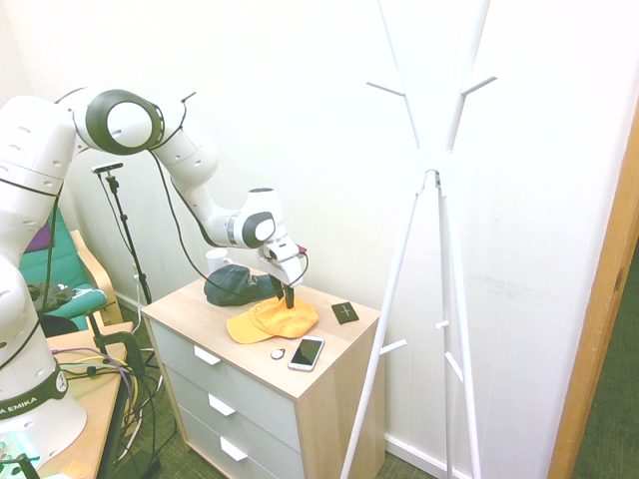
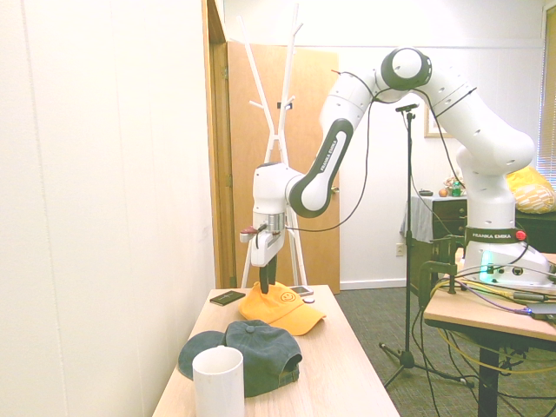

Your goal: Hang the cap

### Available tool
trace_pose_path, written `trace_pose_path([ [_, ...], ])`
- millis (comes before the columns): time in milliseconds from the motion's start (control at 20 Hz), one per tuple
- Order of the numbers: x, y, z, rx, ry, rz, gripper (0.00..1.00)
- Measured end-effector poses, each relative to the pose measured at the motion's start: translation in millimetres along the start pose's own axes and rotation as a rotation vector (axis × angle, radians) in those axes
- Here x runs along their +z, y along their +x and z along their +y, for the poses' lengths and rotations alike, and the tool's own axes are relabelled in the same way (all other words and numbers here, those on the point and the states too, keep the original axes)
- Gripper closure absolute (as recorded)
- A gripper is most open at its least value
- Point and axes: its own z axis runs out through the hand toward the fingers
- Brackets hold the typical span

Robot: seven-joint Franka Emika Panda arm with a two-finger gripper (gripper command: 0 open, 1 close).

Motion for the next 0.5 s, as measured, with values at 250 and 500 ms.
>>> trace_pose_path([
  [250,2.1,-0.6,0.7,0.005,-0.004,-0.004,1.00],
  [500,5.9,0.8,2.8,0.010,-0.010,-0.006,1.00],
])
